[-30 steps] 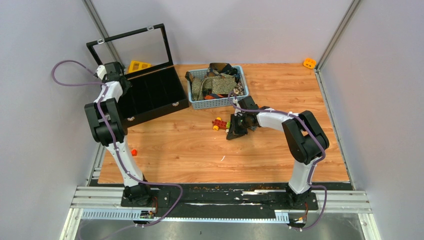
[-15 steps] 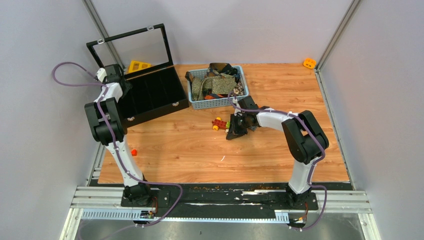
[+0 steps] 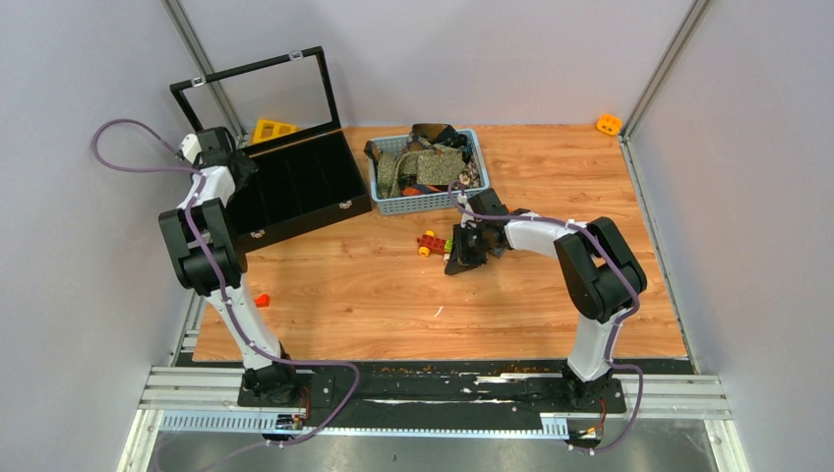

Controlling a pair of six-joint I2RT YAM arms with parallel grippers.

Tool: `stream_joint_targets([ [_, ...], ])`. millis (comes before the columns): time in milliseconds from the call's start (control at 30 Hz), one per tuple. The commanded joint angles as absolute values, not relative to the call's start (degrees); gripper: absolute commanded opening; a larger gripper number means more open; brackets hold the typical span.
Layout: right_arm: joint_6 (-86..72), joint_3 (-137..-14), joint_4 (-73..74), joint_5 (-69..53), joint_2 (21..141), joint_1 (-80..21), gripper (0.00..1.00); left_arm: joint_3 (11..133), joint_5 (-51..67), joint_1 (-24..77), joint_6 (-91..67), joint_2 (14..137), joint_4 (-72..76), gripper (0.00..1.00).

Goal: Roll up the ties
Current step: Place the tie in the storage box, then reset both arms

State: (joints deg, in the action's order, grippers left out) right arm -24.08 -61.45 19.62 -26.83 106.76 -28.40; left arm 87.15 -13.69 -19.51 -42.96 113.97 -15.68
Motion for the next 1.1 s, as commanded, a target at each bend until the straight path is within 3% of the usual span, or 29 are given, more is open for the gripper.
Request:
stream_joint_targets([
  [0, -23.6, -61.6, 18.9, -25.6, 105.2, -28.4, 0.00, 85.5, -13.9, -21.4, -43.7, 107.5, -16.4, 0.86],
  [200, -23.6, -61.4, 18.9, -25.1, 104.4, -28.4, 0.00, 81.7, -12.2, -21.4, -43.3, 101.3, -18.6, 1.00],
  [667, -23.2, -61.2, 19.1, -23.7, 103.6, -28.4, 0.00, 70.0, -3.2, -21.2, -44.6, 87.8, -22.8, 1.00],
  [1067, -23.1, -60.9, 19.0, -23.0, 102.9, -28.4, 0.00, 60.5, 4.9, -21.3, -35.8, 75.9, -30.0, 1.00],
])
